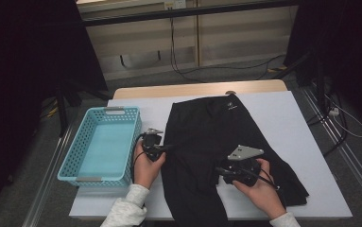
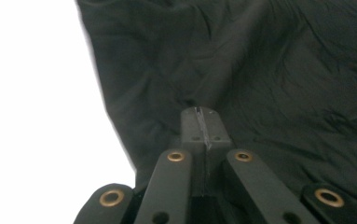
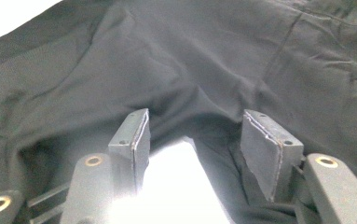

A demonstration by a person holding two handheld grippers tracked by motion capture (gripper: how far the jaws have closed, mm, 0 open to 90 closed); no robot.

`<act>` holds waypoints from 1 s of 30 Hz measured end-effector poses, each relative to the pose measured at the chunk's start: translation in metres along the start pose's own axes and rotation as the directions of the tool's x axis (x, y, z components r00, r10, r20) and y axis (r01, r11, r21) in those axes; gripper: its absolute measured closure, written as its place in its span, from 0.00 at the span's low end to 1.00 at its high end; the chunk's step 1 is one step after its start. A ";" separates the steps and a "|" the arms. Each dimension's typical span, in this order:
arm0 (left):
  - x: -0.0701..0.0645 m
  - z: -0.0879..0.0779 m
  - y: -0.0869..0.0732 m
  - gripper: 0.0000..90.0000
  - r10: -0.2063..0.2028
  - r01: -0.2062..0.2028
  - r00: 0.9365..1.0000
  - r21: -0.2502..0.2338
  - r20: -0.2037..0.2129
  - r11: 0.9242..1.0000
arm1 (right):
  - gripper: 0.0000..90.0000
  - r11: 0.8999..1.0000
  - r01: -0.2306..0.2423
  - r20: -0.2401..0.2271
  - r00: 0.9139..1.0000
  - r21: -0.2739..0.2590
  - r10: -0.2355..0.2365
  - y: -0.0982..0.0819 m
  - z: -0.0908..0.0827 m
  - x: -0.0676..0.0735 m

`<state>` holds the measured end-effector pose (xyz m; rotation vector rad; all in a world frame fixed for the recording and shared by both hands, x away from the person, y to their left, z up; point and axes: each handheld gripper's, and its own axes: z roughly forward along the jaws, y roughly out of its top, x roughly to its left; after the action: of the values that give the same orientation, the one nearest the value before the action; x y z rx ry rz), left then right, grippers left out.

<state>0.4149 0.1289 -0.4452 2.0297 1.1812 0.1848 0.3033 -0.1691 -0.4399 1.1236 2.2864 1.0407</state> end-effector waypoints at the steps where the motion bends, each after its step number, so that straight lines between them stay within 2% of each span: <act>1: 0.001 -0.002 0.000 1.00 -0.006 0.006 1.000 0.002 0.001 1.000 | 0.47 1.000 0.001 -0.001 1.000 0.000 -0.001 0.000 0.000 0.000; 4: 0.003 -0.004 0.000 1.00 -0.022 0.022 1.000 0.001 -0.006 1.000 | 0.45 1.000 0.002 0.000 1.000 0.001 -0.002 0.000 0.000 0.000; 7: 0.004 -0.003 -0.001 0.92 -0.011 0.011 1.000 0.008 -0.028 1.000 | 0.43 1.000 0.003 0.000 1.000 -0.001 -0.003 0.000 0.000 0.000; 11: 0.003 -0.006 0.000 0.65 -0.002 0.001 0.999 -0.019 -0.042 1.000 | 0.40 1.000 0.003 0.000 1.000 -0.005 -0.003 0.001 0.000 0.001; 17: 0.001 -0.010 0.002 0.38 -0.018 0.016 0.999 -0.031 -0.042 0.999 | 0.36 1.000 0.007 -0.010 1.000 -0.024 -0.007 0.003 -0.001 0.006; 22: 0.000 -0.009 0.002 0.33 0.003 -0.003 0.999 -0.009 -0.040 1.000 | 0.33 0.999 0.009 -0.018 1.000 -0.034 -0.010 0.005 0.000 0.011; 30: 0.004 -0.006 -0.001 0.27 -0.002 0.002 0.999 0.002 -0.043 1.000 | 0.30 0.999 0.027 -0.040 0.999 -0.039 -0.028 0.007 0.003 0.018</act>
<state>0.4135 0.1358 -0.4423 2.0355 1.2104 0.2275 0.2977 -0.1502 -0.4368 1.0619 2.2965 1.1020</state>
